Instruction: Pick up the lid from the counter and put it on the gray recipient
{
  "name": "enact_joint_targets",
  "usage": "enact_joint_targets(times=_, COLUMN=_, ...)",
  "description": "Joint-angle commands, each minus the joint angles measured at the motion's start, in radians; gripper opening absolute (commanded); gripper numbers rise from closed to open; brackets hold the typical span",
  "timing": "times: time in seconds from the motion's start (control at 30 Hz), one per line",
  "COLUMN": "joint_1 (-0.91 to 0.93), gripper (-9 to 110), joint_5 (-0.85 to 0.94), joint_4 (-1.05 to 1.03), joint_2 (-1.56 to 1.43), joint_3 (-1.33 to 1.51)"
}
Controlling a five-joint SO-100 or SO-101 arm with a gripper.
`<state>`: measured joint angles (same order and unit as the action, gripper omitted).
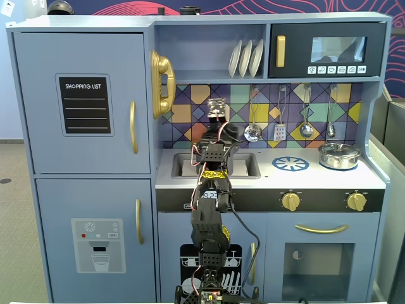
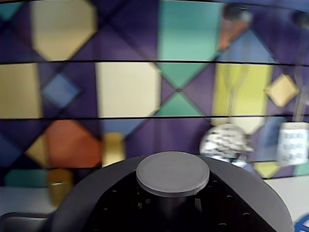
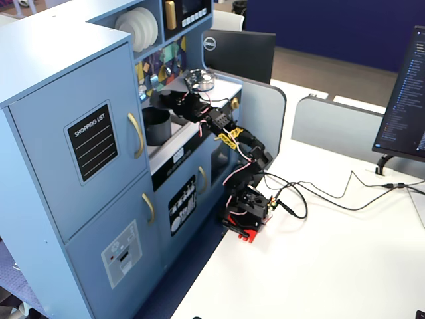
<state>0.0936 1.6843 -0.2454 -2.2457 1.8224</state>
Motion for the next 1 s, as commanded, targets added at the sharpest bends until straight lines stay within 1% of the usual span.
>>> enact_joint_targets(times=0.0, joint_1=-0.054, gripper=0, joint_5=0.029, joint_4=0.023, joint_2=-0.054, joint_3=0.008)
enact_joint_targets(times=0.17, joint_1=-0.066, gripper=0, joint_5=0.021, joint_4=0.08, joint_2=-0.017, joint_3=0.049)
enact_joint_targets(times=0.53, joint_1=-0.071, gripper=0, joint_5=-0.002, joint_4=0.198, joint_2=0.124, joint_3=0.04)
enact_joint_targets(times=0.73, joint_1=-0.052, gripper=0, joint_5=-0.023, joint_4=0.225, joint_2=0.176, joint_3=0.034)
enact_joint_targets(times=0.97, joint_1=-0.052, gripper=0, joint_5=-0.049, joint_4=0.21, joint_2=0.176, joint_3=0.038)
